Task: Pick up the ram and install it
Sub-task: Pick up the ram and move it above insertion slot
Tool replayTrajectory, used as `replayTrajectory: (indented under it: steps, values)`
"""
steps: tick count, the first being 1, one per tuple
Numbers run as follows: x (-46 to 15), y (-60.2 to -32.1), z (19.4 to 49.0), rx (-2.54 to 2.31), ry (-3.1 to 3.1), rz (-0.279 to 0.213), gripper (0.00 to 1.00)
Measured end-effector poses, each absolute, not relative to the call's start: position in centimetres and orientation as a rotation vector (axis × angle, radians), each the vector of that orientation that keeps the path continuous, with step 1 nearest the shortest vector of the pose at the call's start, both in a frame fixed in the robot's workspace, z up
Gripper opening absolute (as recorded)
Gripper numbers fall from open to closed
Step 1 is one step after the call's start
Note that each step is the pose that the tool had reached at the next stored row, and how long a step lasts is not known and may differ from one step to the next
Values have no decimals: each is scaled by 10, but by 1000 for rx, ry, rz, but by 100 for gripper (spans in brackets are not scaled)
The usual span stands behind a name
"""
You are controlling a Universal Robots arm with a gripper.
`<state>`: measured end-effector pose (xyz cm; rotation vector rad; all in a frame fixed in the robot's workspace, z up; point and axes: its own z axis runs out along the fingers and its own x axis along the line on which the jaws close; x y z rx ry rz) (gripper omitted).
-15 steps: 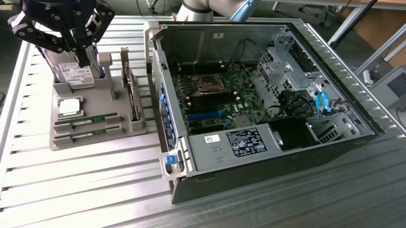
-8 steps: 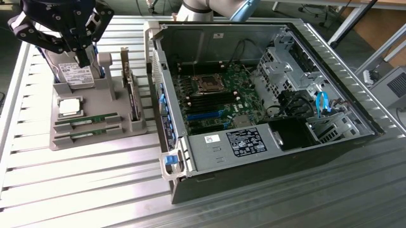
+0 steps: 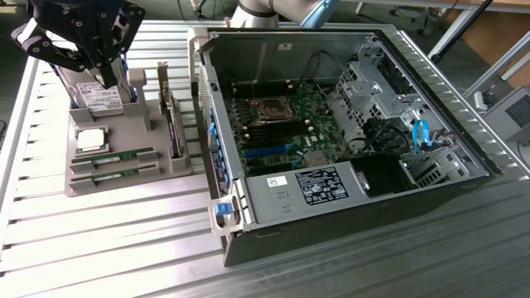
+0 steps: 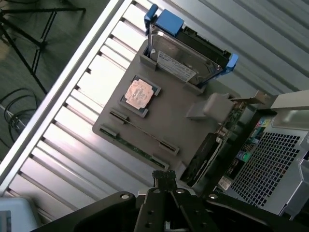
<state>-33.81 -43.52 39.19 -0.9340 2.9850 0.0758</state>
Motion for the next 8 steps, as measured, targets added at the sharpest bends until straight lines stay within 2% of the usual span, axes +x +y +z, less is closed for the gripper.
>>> replayTrajectory:
  steps: [8]
  values:
    - [-338,-435,392,-1085,2937,75,9]
